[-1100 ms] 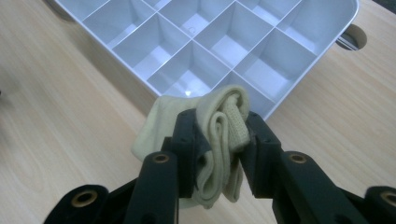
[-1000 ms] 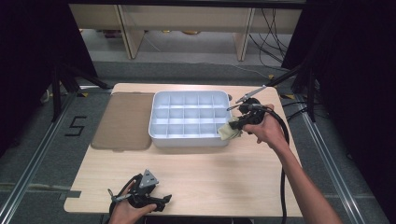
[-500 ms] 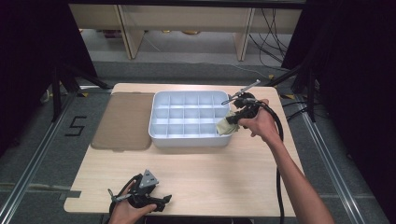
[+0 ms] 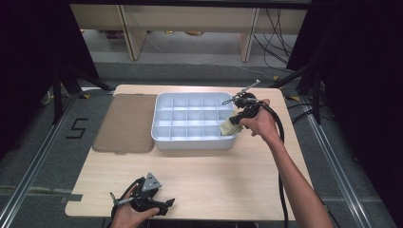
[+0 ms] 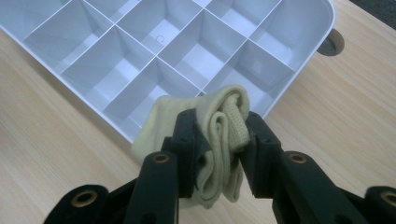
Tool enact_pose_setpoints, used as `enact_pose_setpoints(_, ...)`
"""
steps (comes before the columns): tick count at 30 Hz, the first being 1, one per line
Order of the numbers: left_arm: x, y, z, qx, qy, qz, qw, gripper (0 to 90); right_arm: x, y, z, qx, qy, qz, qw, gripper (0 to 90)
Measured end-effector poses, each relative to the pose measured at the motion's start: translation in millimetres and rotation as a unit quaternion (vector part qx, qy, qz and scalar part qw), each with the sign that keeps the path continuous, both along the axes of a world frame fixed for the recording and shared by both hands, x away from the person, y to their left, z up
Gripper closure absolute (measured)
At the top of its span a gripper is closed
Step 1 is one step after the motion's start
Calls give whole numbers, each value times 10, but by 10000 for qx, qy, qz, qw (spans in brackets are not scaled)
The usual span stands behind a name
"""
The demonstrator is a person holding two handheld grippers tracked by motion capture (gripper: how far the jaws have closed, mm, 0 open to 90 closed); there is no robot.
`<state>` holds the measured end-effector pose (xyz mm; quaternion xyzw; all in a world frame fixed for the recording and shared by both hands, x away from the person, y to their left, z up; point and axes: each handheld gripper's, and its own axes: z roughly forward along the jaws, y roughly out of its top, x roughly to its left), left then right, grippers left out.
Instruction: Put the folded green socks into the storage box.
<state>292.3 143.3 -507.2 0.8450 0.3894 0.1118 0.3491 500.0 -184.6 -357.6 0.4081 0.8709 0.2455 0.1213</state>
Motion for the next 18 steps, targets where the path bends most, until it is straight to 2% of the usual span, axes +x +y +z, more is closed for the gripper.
enact_pose_setpoints(1,4,10,5,29,6,-77,10000,203,13,7,-5,-41,-30,9,10000,697)
enact_pose_setpoints(5,6,5,-1,21,-8,-32,10000,203,56,54,-21,-120,68,-4,9999,697)
enact_pose_setpoints(8,-2,-2,-3,3,12,4,10000,203,90,79,-43,-285,135,-42,9995,697)
enact_pose_setpoints(10,-5,-6,-5,-7,22,10,10000,203,120,84,-66,-335,109,11,9994,697)
enact_pose_setpoints(18,-9,-4,1,-40,45,-30,10000,203,186,133,-153,-588,216,-109,9980,696)
